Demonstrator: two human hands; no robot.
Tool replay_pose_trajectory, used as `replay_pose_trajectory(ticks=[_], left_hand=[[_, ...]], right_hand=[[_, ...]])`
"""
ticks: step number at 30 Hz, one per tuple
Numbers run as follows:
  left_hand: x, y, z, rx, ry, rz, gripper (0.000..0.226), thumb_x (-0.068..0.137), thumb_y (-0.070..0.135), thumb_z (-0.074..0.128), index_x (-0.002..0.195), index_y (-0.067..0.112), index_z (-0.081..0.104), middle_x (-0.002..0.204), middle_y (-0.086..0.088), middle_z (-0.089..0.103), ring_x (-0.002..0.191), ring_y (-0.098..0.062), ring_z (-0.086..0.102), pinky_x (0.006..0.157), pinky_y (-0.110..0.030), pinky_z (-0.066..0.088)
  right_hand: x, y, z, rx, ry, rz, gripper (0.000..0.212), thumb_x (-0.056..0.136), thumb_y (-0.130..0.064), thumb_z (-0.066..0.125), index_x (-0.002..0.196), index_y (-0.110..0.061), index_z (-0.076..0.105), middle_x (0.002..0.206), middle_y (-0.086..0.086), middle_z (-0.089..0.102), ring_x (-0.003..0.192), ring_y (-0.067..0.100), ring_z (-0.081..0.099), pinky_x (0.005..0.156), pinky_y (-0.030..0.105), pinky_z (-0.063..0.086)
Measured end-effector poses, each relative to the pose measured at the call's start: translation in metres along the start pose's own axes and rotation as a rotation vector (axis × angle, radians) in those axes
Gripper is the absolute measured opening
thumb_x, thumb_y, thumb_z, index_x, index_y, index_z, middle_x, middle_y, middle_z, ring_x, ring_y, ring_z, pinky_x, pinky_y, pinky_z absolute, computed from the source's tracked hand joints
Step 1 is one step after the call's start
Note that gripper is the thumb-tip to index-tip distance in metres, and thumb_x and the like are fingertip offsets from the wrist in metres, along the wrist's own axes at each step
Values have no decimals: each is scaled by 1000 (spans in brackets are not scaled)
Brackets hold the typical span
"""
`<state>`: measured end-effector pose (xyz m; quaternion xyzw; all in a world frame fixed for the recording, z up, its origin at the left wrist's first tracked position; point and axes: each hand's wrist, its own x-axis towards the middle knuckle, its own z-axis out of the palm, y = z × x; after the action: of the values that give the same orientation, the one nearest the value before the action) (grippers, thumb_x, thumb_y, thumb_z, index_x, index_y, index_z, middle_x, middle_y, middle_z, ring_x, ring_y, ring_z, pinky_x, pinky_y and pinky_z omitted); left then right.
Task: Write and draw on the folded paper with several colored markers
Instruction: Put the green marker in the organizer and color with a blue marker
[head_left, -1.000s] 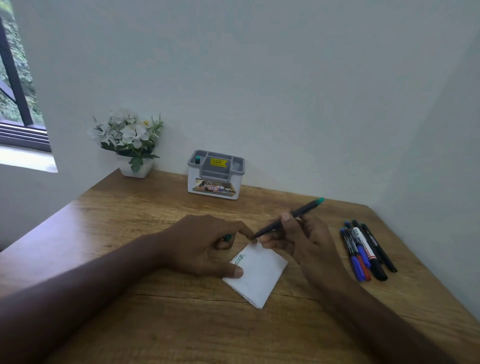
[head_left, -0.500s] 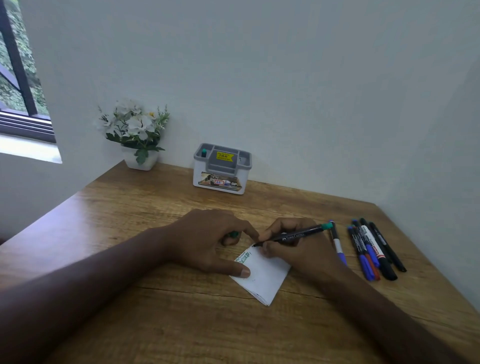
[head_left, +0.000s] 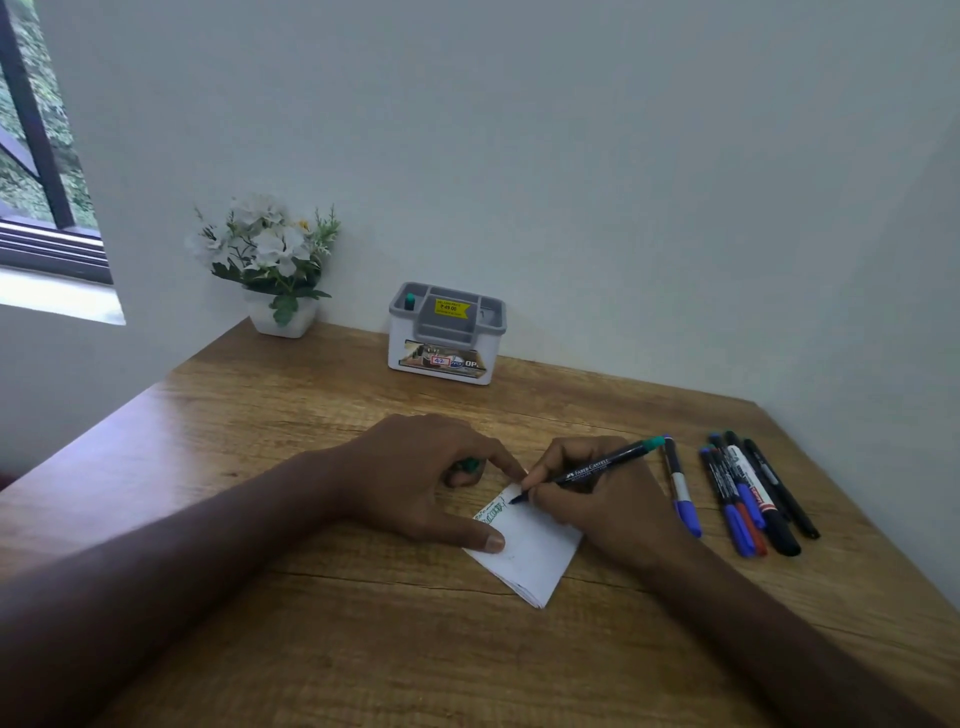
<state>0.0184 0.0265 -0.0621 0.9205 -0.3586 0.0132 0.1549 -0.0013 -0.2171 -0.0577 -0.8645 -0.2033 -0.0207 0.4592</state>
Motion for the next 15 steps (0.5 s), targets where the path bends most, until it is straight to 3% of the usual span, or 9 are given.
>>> replay_pose_trajectory(ticks=[2, 6, 12, 15], left_hand=[[0, 0, 0, 0, 2, -6, 73, 77, 84, 63, 141, 55, 45, 111, 25, 61, 99, 3, 54, 81, -27, 49], [0, 0, 0, -11, -22, -10, 74, 77, 86, 61, 142, 56, 43, 117, 25, 62, 103, 0, 55, 85, -35, 53], [0, 2, -1, -10, -22, -8, 71, 79, 81, 65, 142, 55, 46, 119, 30, 58, 104, 5, 51, 86, -27, 50], [1, 0, -1, -13, -23, -4, 70, 79, 81, 65, 142, 56, 46, 110, 37, 52, 102, 7, 50, 83, -24, 47]], right_hand=[[1, 0, 1, -4, 10, -3, 10, 86, -11, 79, 84, -20, 80, 87, -17, 79, 84, -3, 72, 70, 10, 55], [1, 0, 0, -17, -7, -8, 13, 86, -13, 80, 82, -25, 80, 87, -17, 79, 84, -2, 72, 71, 13, 57], [1, 1, -1, -36, -9, 0, 12, 86, -15, 81, 84, -26, 80, 89, -17, 79, 86, -2, 72, 72, 14, 57], [1, 2, -2, -20, 17, 5, 11, 86, -12, 80, 83, -23, 80, 87, -15, 79, 84, -1, 72, 71, 14, 58]])
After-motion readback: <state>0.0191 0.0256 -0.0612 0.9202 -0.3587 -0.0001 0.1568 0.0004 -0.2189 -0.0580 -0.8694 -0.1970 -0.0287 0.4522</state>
